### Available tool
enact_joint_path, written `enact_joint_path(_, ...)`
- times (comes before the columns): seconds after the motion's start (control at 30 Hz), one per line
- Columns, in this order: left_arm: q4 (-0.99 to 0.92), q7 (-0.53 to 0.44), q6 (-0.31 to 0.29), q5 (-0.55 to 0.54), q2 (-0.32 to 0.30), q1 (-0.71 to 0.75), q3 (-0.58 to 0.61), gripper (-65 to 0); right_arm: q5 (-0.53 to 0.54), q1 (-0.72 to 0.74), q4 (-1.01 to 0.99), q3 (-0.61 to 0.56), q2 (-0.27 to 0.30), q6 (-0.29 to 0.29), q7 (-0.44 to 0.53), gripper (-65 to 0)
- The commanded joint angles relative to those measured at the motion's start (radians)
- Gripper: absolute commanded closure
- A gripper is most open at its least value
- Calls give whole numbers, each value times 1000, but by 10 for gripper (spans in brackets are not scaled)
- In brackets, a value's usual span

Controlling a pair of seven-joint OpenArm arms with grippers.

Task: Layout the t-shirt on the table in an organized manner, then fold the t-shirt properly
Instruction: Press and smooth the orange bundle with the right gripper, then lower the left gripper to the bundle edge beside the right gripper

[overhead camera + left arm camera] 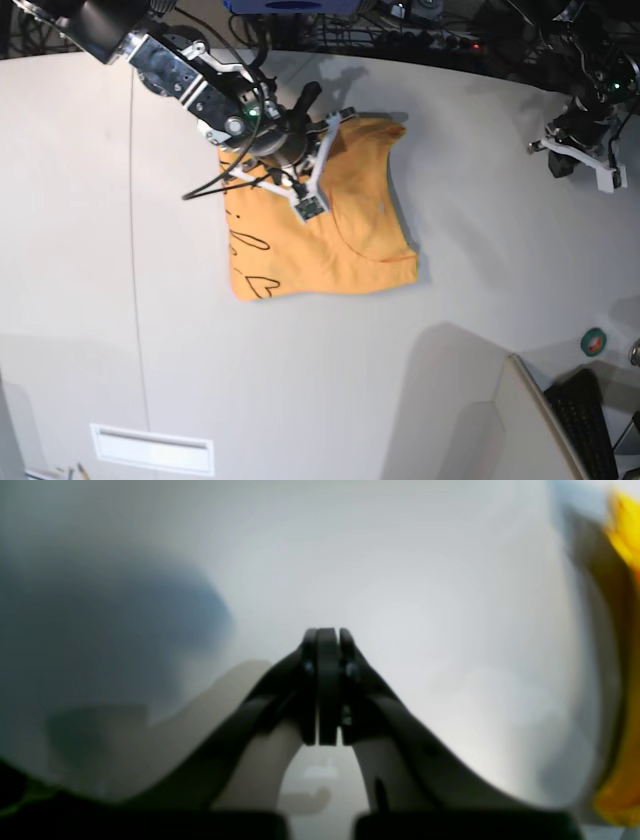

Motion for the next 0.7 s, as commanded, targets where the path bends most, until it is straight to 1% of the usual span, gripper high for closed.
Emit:
enact_joint_path(0.0, -7, -18, -8, -16, -31, -4, -10, 0, -7, 28, -7, -25, -15, 2, 18, 0)
enact_joint_path(0.1, -61, -18, -8, -16, -80, 3, -11, 0, -8, 60, -80, -93, -58, 2, 20, 0)
enact_joint_path(0.23, -112, -21, -8, -16, -120, 29, -11, 0, -8, 98, -153, -160, -107, 2, 20, 0)
enact_joint_path(0.33, -124, -22, -8, -16, -123, 30, -13, 0, -8, 112, -196, -217, -138, 2, 20, 0)
enact_joint_path(0.47, -122, -21, -8, -16, -120, 27, -2, 0, -8, 137, -213, -302, -148, 2, 20, 0)
enact_joint_path(0.57, -122, -19, -8, -16, -116, 18, -1, 0, -8, 140, -213, -315, -148, 2, 20, 0)
enact_joint_path(0.67, -112, -19, -8, -16, -96, 15, 2, 0, -8, 143, -208, -322, -148, 3, 20, 0)
